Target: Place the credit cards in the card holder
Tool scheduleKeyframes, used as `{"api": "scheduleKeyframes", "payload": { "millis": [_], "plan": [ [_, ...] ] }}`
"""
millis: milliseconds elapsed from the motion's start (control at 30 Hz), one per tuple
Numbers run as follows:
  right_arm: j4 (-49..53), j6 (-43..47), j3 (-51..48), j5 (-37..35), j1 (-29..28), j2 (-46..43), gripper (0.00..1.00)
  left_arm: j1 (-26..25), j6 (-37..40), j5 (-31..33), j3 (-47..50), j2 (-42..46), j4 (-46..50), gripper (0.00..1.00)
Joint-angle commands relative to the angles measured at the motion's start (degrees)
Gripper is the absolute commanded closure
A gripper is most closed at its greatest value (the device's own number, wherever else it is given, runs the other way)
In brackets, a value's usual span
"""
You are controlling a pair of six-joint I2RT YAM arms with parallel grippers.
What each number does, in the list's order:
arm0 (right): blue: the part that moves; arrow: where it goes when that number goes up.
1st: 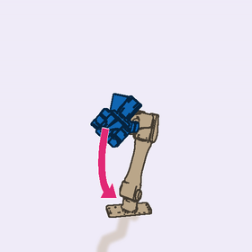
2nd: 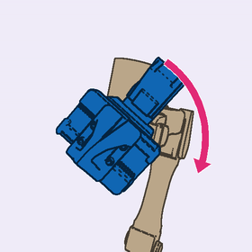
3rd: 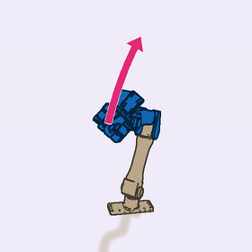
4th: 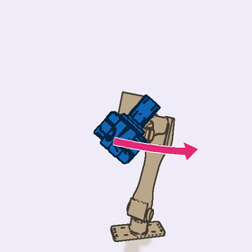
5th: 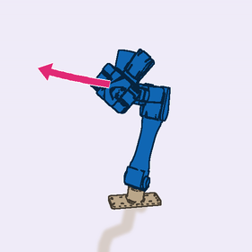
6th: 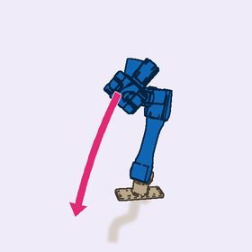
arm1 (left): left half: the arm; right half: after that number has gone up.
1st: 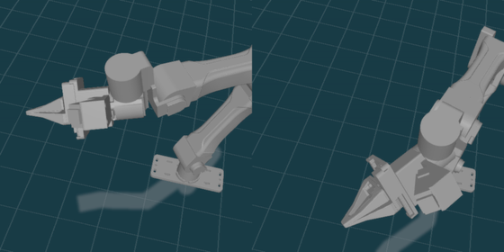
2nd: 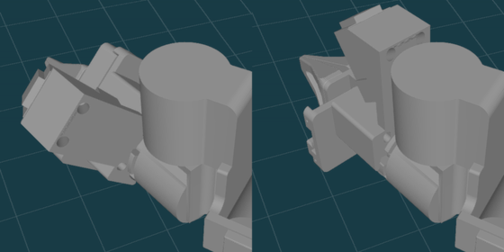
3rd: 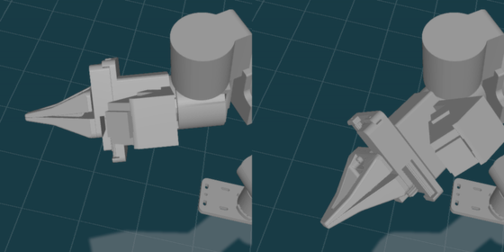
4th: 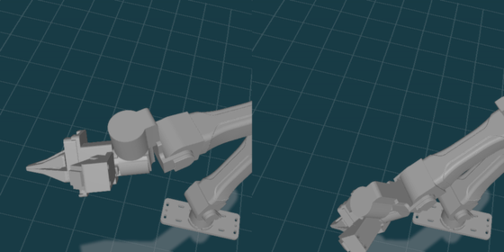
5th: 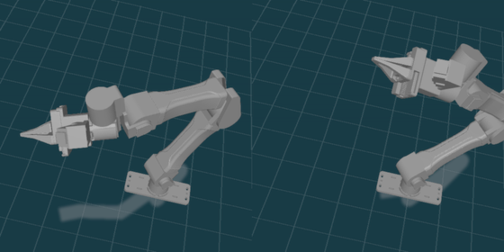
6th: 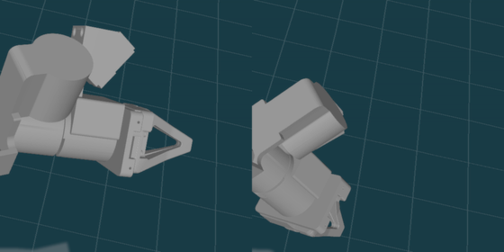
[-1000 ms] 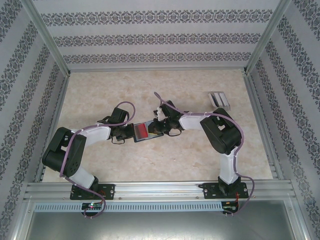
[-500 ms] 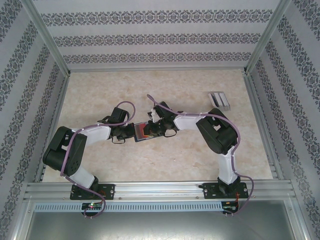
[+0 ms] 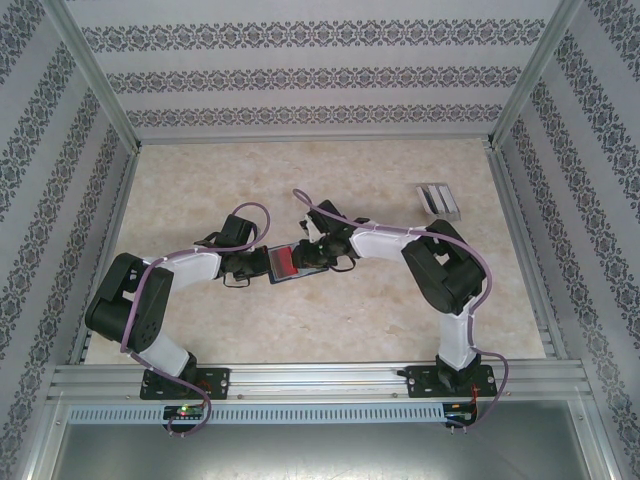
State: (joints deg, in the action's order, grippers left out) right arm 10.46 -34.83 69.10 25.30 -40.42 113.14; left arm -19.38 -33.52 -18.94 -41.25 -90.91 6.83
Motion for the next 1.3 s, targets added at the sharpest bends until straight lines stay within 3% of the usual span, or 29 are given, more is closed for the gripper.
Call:
{"api": "scheduleKeyframes", "payload": {
  "millis": [0,200,333,667,967,1267],
  "plan": [
    [1.20,0.86,2.51,-0.99,-1.51,2.14,0.82,0.70,0.03,-0.13,1.24,-1.83,3.20,0.97],
    [2.64,1.51,4.93,-0.59,-2.88,3.48,0.88,0.79,0.20,-0.20,1.26,-1.31,3.19,0.96],
    [3.01,1.98,4.23,-0.50,-2.98,0.77,0.82,1.08,0.05,-0.17,1.79,0.18,3.19,0.92],
    [11.61,6.16,-0.31,-18.48,-1.86,-9.28,0.62,2.30,0.21,0.53,2.25,5.57,5.95,0.85],
    [10.14,3.82,-1.01,-18.76,-5.12,-5.29,0.53,2.46,0.37,-0.26,2.34,5.41,5.97,0.83],
    [9.38,5.69,2.59,-15.69,-6.43,-0.93,0.58,2.57,-0.06,-1.77,2.43,3.56,4.20,0.83]
  ]
}}
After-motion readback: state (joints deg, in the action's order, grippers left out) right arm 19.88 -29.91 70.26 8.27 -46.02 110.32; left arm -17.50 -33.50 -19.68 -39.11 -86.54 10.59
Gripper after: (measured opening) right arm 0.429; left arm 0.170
